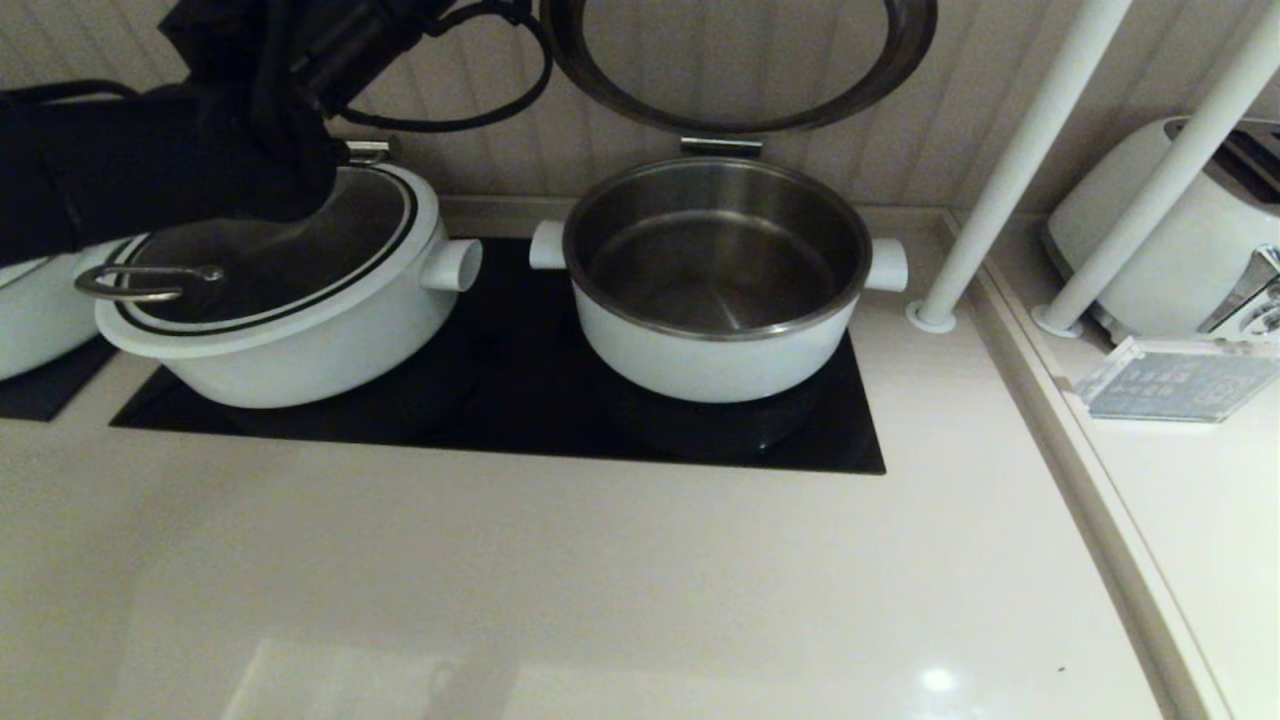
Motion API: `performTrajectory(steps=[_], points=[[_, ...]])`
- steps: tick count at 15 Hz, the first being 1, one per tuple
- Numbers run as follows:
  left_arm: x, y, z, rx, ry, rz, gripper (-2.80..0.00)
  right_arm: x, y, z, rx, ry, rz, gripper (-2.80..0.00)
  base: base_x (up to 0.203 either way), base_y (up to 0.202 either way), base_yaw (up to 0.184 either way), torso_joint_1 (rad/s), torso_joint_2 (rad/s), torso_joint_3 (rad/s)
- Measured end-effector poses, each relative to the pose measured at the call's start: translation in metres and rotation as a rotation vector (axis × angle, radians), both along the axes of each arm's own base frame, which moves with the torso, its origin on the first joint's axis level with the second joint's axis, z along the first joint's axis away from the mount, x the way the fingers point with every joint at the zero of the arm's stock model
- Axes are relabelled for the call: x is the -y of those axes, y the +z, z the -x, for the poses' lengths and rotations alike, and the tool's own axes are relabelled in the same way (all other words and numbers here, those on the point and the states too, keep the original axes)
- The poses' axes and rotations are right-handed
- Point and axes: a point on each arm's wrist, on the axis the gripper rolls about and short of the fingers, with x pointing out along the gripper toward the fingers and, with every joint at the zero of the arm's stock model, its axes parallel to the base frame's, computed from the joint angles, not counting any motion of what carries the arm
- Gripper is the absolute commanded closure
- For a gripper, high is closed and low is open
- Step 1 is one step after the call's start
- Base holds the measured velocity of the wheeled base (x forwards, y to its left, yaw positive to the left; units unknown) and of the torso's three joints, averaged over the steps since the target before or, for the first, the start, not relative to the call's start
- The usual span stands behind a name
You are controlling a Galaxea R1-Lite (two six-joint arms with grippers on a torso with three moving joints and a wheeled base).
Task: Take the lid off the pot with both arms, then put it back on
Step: Close the pot lid
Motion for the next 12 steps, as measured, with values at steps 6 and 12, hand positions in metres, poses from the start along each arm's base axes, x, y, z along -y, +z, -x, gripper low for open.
performTrajectory(steps=[6, 12], points=[[0.002, -0.02, -0.022, 0.019, 0.017, 0.004, 0.0, 0.0, 0.0, 0.0, 0.0, -0.001, 0.0, 0.0, 0.0, 0.0, 0.0, 0.0, 0.0, 0.0], [0.006, -0.029, -0.029, 0.005, 0.012, -0.015, 0.0, 0.0, 0.0, 0.0, 0.0, 0.0, 0.0, 0.0, 0.0, 0.0, 0.0, 0.0, 0.0, 0.0]])
